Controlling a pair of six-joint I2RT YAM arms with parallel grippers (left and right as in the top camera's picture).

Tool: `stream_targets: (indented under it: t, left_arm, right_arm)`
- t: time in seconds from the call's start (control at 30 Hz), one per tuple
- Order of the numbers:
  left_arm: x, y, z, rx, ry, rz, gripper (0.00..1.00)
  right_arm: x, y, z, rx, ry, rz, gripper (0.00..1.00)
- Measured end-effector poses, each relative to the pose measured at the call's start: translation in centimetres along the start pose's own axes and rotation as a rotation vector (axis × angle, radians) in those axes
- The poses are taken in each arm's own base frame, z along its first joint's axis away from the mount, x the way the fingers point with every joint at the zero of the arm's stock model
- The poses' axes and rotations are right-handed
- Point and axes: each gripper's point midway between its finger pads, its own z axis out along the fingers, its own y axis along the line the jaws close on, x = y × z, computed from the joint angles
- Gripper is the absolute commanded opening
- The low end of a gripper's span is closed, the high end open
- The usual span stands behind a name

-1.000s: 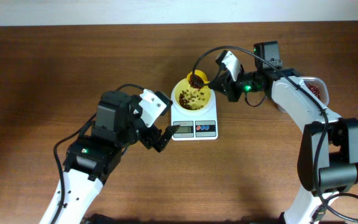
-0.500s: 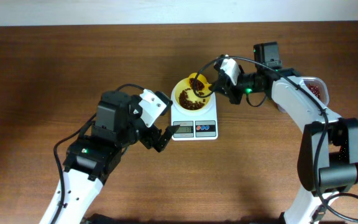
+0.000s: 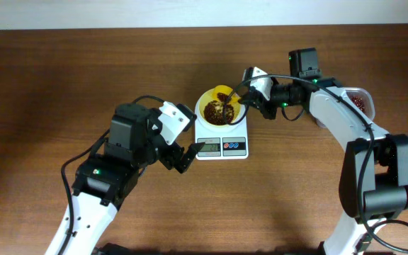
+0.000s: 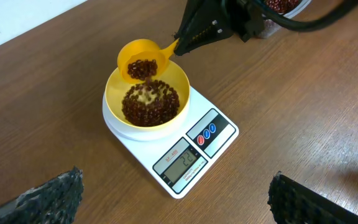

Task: Scoop item into bowl and weigh 50g on scale
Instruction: 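Tilt the scoop with the right gripper to pour beans into the bowl, then move the empty scoop back right to the bean tub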

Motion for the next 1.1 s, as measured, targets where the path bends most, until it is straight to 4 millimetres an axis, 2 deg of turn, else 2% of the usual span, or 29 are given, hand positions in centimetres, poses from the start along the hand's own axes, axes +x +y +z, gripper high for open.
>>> stream_targets:
  t: [0.77, 0.97, 1.1]
  left_arm:
    - [0.00, 0.00, 0.00, 0.000, 0.000, 0.000, 0.99]
    - [0.00, 0.00, 0.00, 0.000, 0.000, 0.000, 0.99]
    - [0.00, 0.00, 0.00, 0.000, 0.000, 0.000, 0.99]
  right_arm:
    - [-0.01, 0.01, 0.00, 0.000, -0.001, -0.351, 0.04]
    - [-0.01, 0.01, 0.00, 0.000, -0.001, -0.338, 0.04]
    - [-0.29, 0.19, 0.00, -0.010, -0.018, -0.189, 0.04]
